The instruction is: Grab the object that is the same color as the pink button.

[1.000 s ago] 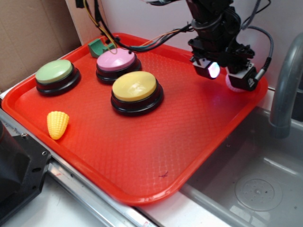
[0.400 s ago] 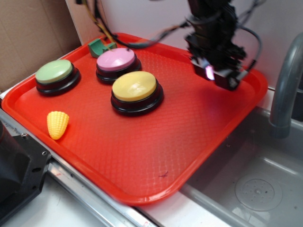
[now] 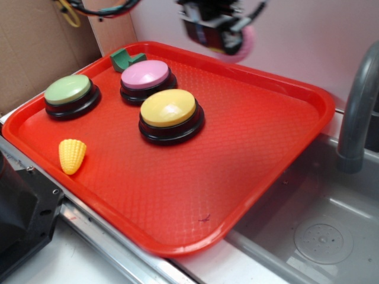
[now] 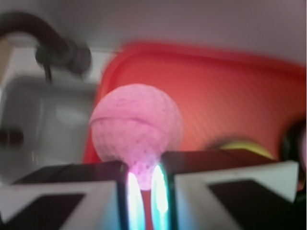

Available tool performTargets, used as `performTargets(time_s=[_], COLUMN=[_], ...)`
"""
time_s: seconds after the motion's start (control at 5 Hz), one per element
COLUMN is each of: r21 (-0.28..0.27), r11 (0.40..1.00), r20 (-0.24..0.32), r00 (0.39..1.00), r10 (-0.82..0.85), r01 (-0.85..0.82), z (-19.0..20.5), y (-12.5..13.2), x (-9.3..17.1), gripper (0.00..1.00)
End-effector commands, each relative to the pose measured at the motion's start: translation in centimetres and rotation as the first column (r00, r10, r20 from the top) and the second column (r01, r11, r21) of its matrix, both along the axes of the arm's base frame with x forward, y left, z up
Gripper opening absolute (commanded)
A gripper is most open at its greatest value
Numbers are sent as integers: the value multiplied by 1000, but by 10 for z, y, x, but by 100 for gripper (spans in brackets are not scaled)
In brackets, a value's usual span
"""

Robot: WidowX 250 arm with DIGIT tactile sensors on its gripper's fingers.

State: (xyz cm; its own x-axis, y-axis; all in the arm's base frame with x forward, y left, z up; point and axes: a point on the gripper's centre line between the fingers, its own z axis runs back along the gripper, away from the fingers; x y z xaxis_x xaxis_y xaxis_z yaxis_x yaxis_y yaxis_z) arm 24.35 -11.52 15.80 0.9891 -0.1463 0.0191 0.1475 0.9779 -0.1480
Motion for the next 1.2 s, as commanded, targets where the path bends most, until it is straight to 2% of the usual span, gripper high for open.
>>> performTargets(time_s=[0.0, 0.2, 0.4, 0.6, 0.8, 1.0], r21=[120, 238, 289, 335, 335, 333], r11=[992, 966, 936, 885, 865, 862], r20=[-142, -94, -37, 1, 6, -3], r00=[988, 987, 975, 940, 919, 913], r10=[57, 127, 219, 342, 395, 407], r01=[-39, -102, -199, -322, -374, -383], z=[72, 56, 43, 42, 43, 40], y=[6, 23, 47, 82, 93, 93], x=[-51, -69, -67, -58, -58, -60], gripper=[0, 0, 0, 0, 0, 0])
